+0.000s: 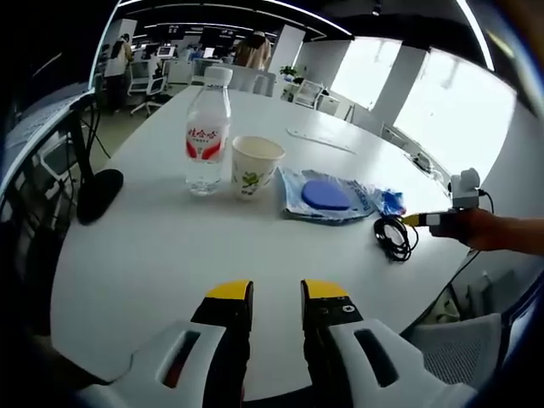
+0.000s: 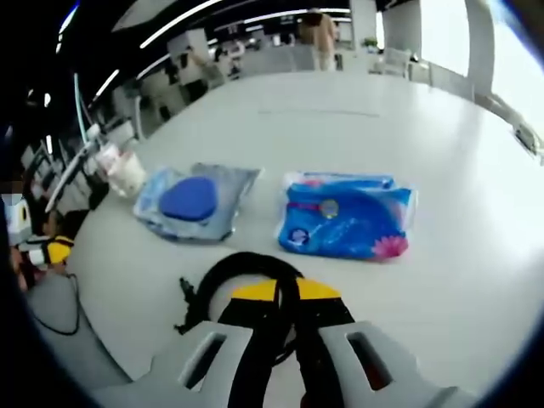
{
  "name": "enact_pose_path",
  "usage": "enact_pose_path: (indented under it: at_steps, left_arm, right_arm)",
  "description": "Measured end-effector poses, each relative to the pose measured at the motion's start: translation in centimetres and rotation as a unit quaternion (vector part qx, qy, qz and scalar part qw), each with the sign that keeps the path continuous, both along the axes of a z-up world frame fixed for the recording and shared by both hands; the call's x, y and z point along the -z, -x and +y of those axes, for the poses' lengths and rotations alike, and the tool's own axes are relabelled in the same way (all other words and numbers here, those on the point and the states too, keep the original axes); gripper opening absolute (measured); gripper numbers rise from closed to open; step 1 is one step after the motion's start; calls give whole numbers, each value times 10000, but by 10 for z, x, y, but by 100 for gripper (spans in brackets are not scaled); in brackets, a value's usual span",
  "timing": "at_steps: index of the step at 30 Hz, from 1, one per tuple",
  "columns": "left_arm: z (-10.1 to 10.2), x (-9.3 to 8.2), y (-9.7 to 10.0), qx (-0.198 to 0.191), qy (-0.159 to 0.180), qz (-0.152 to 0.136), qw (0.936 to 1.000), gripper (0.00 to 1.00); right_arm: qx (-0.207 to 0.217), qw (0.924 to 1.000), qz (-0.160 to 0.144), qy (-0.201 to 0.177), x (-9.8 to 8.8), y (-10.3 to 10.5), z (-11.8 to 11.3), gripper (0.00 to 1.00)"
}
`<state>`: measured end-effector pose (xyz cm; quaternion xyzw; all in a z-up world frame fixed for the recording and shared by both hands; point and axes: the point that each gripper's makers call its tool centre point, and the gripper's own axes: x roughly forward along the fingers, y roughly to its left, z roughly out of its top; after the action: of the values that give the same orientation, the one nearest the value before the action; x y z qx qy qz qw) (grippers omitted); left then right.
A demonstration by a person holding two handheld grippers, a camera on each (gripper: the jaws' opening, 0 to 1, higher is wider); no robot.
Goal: Arrange the tabletop items into an orderly group along one side of the table until the central work area is clear of visible clutter.
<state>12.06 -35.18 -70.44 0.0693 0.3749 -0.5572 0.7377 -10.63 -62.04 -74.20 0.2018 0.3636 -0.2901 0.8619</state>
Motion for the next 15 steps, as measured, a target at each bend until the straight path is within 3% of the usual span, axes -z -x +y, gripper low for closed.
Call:
enact_pose_path:
  at_steps: [6, 15]
  left_arm:
    - [-1, -2, -1, 67, 73, -11, 9999, 21]
    - [-7, -5, 2, 417, 77, -294, 9987, 25]
  right_arm:
    - [-2, 9999, -61, 89, -11, 6, 1, 13]
    - [-327, 9985, -249, 372, -29, 13, 25, 26]
